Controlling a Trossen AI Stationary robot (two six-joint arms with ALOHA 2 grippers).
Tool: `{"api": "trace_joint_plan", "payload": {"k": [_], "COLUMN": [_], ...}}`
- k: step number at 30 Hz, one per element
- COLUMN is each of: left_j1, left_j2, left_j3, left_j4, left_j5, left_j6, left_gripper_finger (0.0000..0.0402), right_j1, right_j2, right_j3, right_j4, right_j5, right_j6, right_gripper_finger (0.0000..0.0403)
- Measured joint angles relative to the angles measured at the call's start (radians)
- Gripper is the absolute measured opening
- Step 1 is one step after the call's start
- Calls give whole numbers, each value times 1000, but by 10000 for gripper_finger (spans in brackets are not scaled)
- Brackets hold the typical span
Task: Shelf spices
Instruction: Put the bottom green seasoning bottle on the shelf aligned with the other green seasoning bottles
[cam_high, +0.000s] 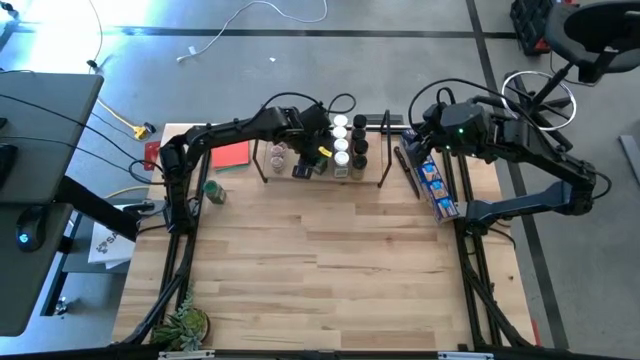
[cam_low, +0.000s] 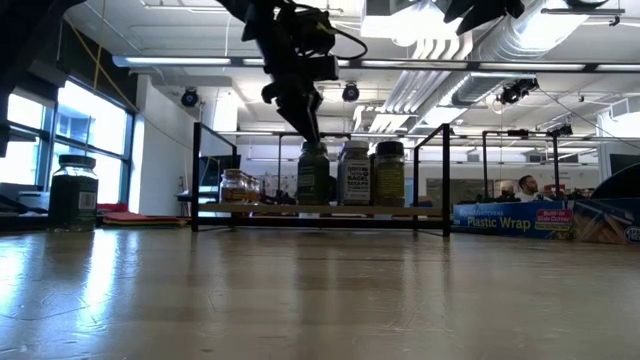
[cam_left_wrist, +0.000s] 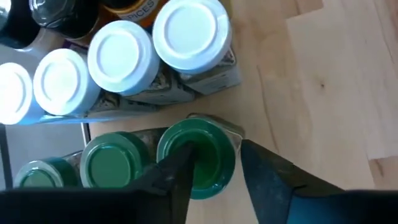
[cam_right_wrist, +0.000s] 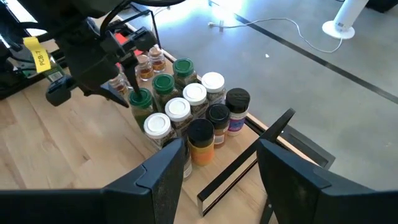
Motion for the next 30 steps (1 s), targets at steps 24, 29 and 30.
{"api": "trace_joint_plan", "payload": {"k": [24, 29, 30], "left_j1": [-6, -6, -6], "left_j2": [2, 4, 4], "left_j3": [-2, -2, -2], "left_j4": [55, 79, 79], "left_j5": [-5, -50, -62], "left_j6": [-620, -717, -735], "left_gripper_finger": [34, 26, 24], "right_j1": [0, 0, 0], "right_j2": [0, 0, 0], "right_j3": [0, 0, 0], "right_j4": [-1, -1, -1], "right_j5": [-7, -7, -7], "right_j6": [-19, -19, -19], "right_gripper_finger": [197, 197, 197]}}
